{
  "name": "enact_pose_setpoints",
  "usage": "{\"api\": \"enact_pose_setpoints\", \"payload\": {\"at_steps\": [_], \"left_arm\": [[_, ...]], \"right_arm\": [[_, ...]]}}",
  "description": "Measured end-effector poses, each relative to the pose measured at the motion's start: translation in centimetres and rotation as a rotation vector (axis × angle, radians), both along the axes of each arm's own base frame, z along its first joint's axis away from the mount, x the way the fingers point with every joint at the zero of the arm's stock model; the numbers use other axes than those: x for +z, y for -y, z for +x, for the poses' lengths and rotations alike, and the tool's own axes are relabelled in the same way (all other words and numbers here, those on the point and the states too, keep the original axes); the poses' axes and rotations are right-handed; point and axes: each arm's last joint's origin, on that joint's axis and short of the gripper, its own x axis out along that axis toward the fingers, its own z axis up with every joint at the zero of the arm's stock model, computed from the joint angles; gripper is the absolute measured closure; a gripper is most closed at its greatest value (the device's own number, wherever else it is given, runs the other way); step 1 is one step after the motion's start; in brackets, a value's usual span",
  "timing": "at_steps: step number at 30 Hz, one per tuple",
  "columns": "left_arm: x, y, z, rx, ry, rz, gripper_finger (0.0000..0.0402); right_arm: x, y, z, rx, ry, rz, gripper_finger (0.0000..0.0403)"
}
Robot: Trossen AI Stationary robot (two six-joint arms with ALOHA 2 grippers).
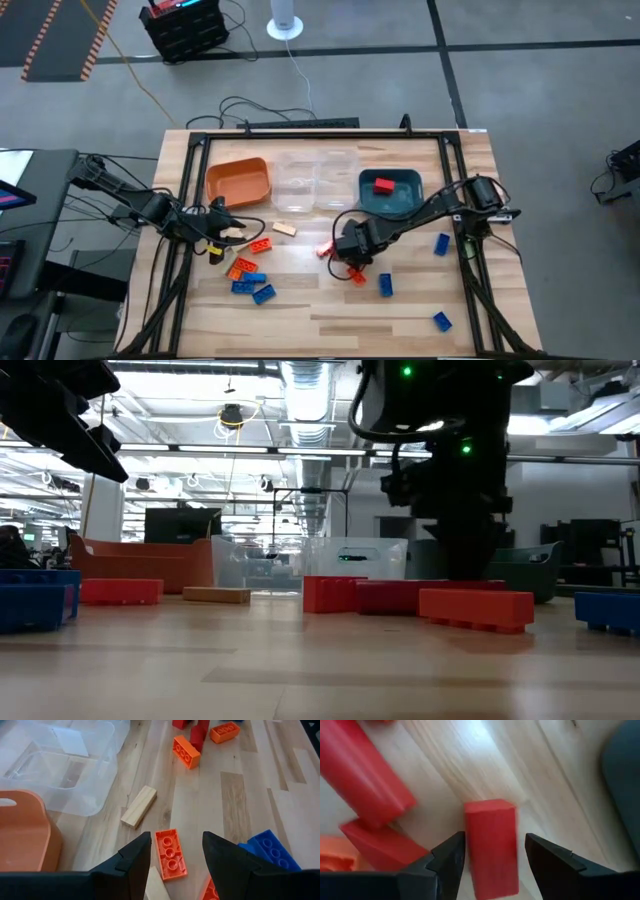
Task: Sort blocks
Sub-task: Put the red block into the blue bin
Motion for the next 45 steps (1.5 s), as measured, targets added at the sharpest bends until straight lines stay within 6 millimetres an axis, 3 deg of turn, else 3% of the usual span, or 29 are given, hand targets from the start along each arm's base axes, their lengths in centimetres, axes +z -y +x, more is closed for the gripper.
{"api": "enact_pose_setpoints", "payload": {"at_steps": [7, 13, 17, 22, 28, 34, 38, 45], "left_arm": [[0.0, 0.1, 0.0, -0.005, -0.003, -0.024, 0.0228], [0.0, 0.1, 0.0, -0.004, -0.003, -0.027, 0.0228], [0.0, 0.1, 0.0, -0.015, -0.007, -0.036, 0.0228], [0.0, 0.1, 0.0, -0.02, -0.01, -0.038, 0.0228], [0.0, 0.1, 0.0, -0.02, -0.009, -0.037, 0.0228], [0.0, 0.1, 0.0, -0.011, -0.009, -0.057, 0.0228], [0.0, 0.1, 0.0, -0.01, -0.009, -0.058, 0.0228], [0.0, 0.1, 0.0, 0.008, -0.005, -0.055, 0.0228]], "right_arm": [[0.0, -1.2, -0.6, 0.075, -0.044, 0.02, 0.0163], [-0.9, -0.5, -0.7, 0.058, -0.045, 0.045, 0.0167], [-1.5, -0.2, -0.8, 0.029, -0.029, 0.078, 0.0189], [-1.4, -0.2, -1.0, 0.044, -0.041, 0.069, 0.0246], [-0.7, 0.4, -1.7, 0.082, -0.082, 0.024, 0.0246], [5.1, 2.4, -4.0, 0.043, 0.005, -0.056, 0.0246], [8.3, 5.3, -6.0, -0.038, 0.04, -0.099, 0.0241], [8.5, 11.2, -7.3, -0.07, -0.034, -0.126, 0.024]]}}
